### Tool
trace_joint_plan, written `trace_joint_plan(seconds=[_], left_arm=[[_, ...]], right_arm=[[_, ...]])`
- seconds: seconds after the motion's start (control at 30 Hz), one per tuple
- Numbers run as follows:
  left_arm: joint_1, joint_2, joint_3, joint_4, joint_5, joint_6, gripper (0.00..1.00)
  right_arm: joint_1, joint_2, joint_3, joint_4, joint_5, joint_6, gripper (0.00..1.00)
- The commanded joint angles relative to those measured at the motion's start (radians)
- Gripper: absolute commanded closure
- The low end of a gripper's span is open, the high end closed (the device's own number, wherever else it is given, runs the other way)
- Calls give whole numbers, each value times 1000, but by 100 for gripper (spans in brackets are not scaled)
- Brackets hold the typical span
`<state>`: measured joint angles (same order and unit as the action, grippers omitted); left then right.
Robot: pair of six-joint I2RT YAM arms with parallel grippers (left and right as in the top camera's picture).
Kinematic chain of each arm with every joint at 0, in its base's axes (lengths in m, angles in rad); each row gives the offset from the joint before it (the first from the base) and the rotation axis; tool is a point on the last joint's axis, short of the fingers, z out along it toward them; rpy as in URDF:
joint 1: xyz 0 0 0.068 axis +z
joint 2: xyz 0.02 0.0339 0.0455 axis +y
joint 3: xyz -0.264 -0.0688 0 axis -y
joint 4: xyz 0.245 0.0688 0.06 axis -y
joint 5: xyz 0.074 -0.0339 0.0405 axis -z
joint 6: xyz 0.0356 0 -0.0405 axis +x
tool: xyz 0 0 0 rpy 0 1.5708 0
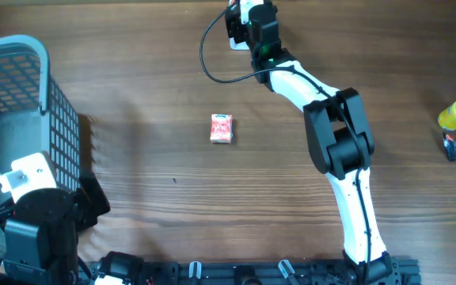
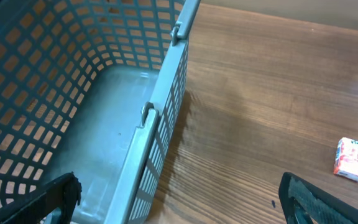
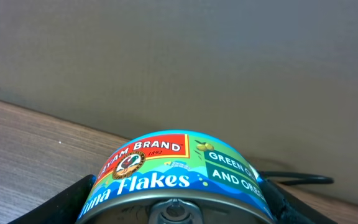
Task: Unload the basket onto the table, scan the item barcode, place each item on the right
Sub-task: 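Carry the tin can right and set it at the table edge, then reach the right gripper over the red Kleenex tissue pack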
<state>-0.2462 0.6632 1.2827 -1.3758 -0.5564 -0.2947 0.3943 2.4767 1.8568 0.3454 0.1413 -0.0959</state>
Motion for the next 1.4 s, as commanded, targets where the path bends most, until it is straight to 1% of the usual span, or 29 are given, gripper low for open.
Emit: trace_joint_plan(seconds=[0.0, 0.07, 0.17, 0.23, 0.27, 0.33, 0.4, 0.5, 0.57, 0.63, 0.73, 0.8, 0.87, 1.03, 1.07, 1.1, 1.13, 1.27, 1.37], left_arm=[[4, 0, -3, -24, -22, -9, 0], [4, 0, -3, -31, -20, -10, 0], [4, 0, -3, -20, 15, -9, 0], [4, 0, -3, -12, 41, -9, 0], [4, 0, -3, -8, 51, -9, 0], [4, 0, -3, -4, 74, -9, 0], [4, 0, -3, -4, 91, -9, 0], [4, 0, -3, -1, 111, -9, 0], [4, 0, -3, 0, 119, -10, 0], [4, 0, -3, 3, 122, -10, 0], [4, 0, -3, 3, 164, -9, 0], [4, 0, -3, 2, 167, -10, 0], [4, 0, -3, 2, 184, -10, 0], [4, 0, -3, -4, 197, -9, 0], [4, 0, -3, -14, 197, -9, 0], [4, 0, -3, -28, 197, -9, 0], [4, 0, -3, -40, 197, -9, 0], [4, 0, -3, -55, 197, -9, 0], [4, 0, -3, -54, 198, -10, 0]], right_arm=[[12, -214, 17, -50, 66, -65, 28], [11, -295, 17, -145, 99, -61, 28], [10, -421, 17, -436, 222, -55, 27], [-3, -458, 17, -639, 297, 54, 27], [-21, -467, 17, -750, 297, 121, 27], [-74, -467, 16, -937, 293, 293, 27], [-158, -467, 14, -1113, 230, 403, 28], [-303, -465, 12, -1285, 167, 468, 27], [-393, -465, -7, -1350, 122, 473, 27], [-534, -454, -52, -1359, 62, 473, 22], [-697, -437, -143, -1300, -8, 473, 22], [-780, -413, -194, -1252, -43, 493, 22], [-830, -371, -217, -1215, -79, 491, 23], [-852, -223, -232, -1097, -64, 459, 20], [-852, -207, -232, -1085, -64, 450, 18], [-852, -199, -232, -1075, -65, 421, 0], [-852, -200, -229, -1072, -65, 381, 0], [-850, -333, -195, -1119, -106, 387, 0], [-803, -505, -195, -1155, -135, 387, 0]])
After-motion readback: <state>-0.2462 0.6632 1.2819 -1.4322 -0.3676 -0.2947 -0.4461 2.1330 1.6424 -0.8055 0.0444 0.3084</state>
